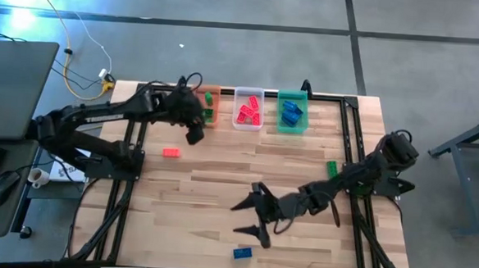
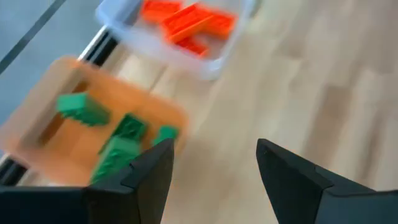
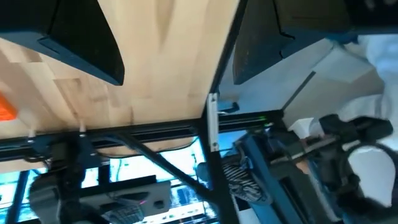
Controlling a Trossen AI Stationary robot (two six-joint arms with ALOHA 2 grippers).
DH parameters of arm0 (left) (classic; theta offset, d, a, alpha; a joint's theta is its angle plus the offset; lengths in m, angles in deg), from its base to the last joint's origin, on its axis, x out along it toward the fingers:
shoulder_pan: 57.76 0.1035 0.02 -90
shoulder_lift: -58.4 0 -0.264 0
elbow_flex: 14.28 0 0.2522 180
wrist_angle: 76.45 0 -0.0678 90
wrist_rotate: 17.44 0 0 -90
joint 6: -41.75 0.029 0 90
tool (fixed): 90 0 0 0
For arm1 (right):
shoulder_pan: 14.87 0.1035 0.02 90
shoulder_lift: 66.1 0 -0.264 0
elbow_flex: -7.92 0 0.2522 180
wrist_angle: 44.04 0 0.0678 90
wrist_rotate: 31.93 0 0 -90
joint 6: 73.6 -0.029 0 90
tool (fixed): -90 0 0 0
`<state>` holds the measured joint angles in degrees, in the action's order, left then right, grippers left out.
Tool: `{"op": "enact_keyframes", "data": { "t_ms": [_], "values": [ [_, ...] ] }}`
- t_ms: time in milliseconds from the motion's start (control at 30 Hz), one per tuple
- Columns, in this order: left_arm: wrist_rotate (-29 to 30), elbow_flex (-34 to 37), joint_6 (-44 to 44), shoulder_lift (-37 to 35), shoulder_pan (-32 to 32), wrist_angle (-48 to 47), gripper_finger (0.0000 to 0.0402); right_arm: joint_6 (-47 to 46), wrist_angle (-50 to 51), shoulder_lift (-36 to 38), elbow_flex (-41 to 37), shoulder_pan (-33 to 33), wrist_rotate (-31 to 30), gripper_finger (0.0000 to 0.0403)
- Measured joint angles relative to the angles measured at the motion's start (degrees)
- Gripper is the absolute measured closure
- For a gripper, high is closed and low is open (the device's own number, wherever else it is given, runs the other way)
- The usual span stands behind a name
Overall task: Sort & place blocks by color
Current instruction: Put the blue game piece into the green bin
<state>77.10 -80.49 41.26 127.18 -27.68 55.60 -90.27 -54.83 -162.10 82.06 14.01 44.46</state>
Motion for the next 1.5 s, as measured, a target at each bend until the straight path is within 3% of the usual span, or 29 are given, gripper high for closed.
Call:
{"op": "enact_keyframes", "data": {
  "t_ms": [300,500,800,1500],
  "values": [
    [0.4,0.0,-5.0,-4.3,-10.2,0.7,0.0185,2.2,0.2,-0.1,3.9,5.7,-5.9,0.0117],
    [0.8,0.0,-5.4,-4.4,-12.4,1.2,0.0185,3.1,13.1,-0.8,11.4,7.3,-8.8,0.0117],
    [2.1,0.1,-6.9,-4.3,-13.7,1.0,0.0185,-2.8,26.1,-9.0,18.8,8.1,-1.0,0.0117],
    [2.1,0.1,-7.1,-4.3,-13.7,1.1,0.0185,-4.1,32.9,-20.1,21.4,11.3,-0.9,0.0117]
  ]
}}
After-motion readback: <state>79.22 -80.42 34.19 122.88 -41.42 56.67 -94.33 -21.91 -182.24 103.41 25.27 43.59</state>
